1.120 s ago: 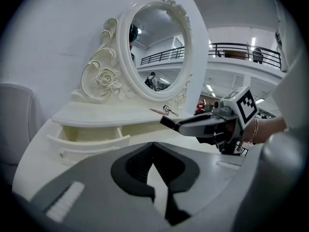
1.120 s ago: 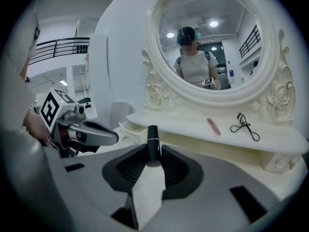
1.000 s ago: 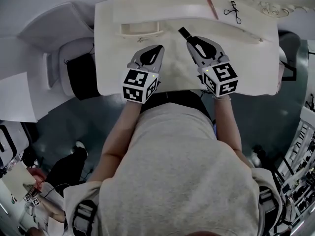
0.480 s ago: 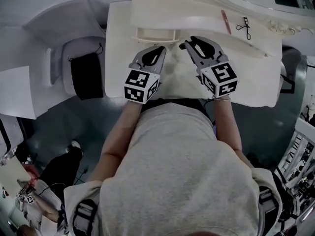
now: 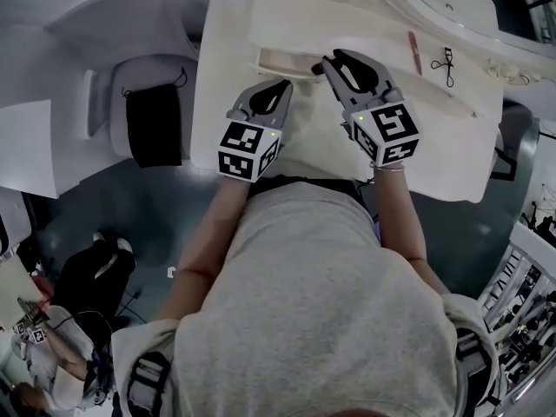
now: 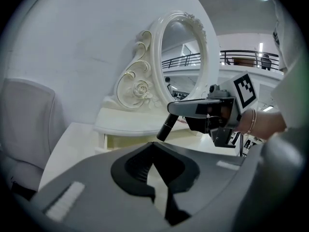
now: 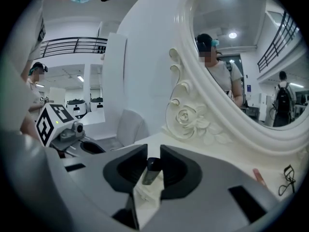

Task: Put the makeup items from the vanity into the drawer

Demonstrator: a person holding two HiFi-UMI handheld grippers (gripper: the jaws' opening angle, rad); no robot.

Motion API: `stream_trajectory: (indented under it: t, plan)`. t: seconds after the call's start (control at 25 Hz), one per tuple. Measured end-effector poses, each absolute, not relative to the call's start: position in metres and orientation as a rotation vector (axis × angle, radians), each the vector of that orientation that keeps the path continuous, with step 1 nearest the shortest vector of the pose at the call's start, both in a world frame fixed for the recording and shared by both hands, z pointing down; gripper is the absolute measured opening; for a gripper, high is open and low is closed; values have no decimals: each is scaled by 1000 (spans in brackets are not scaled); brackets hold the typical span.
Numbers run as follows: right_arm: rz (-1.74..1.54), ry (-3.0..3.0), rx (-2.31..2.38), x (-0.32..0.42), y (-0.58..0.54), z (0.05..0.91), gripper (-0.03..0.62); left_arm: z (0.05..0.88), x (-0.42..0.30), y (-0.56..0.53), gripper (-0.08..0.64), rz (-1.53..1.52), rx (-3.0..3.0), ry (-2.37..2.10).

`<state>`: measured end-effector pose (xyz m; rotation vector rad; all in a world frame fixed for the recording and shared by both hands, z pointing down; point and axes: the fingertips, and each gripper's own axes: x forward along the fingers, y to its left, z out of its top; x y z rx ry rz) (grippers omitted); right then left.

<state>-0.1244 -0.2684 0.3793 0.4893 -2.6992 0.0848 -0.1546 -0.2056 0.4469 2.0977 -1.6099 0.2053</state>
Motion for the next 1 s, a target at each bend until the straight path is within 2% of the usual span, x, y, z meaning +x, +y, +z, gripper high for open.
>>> stream_trajectory:
  t: [0.56,1.0]
  plan:
    - [156,-2678,415,-178,-252,411,91,454,-178,-206,9,175,2058,-1601]
    - [240,-2632,448,-178,-248,431,91,462,-190,-203,9,215,2061,-1577]
